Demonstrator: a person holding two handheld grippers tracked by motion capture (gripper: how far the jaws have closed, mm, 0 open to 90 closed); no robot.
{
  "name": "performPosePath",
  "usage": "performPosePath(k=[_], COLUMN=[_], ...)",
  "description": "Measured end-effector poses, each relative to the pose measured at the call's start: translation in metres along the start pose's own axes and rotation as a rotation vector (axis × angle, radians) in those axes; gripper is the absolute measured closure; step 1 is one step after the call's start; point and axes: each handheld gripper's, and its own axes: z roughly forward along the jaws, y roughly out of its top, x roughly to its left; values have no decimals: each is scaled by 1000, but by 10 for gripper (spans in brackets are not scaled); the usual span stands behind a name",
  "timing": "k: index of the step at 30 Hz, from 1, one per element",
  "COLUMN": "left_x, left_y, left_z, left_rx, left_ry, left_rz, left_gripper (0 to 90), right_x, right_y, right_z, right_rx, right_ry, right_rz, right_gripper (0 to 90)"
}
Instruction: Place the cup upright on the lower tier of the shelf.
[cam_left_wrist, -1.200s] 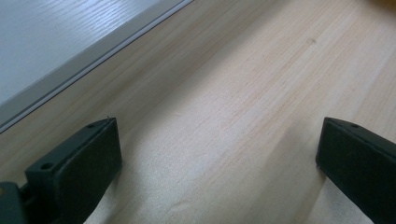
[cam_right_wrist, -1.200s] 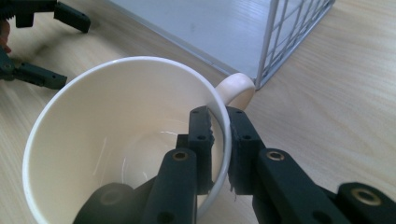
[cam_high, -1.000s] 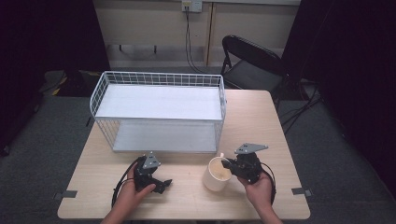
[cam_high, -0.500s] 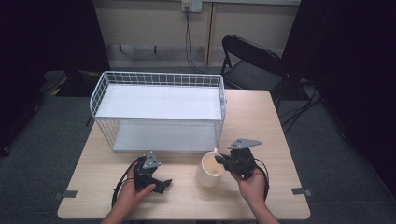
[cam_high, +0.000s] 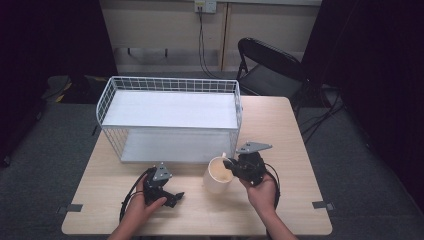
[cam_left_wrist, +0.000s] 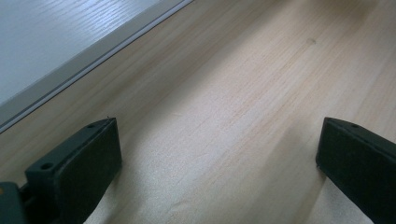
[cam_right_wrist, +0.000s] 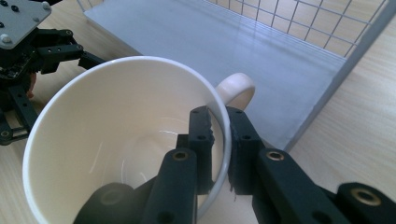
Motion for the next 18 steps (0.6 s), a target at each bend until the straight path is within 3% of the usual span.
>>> performPosePath(k=[18], left_x=[0], left_y=[0], left_z=[0], left_rx=[0], left_ry=[0], left_rz=[0], left_gripper=[0], right_x=[8], right_y=[15], right_z=[13], right_rx=[-6], right_ry=[-39], right_rz=[-21], right_gripper=[825])
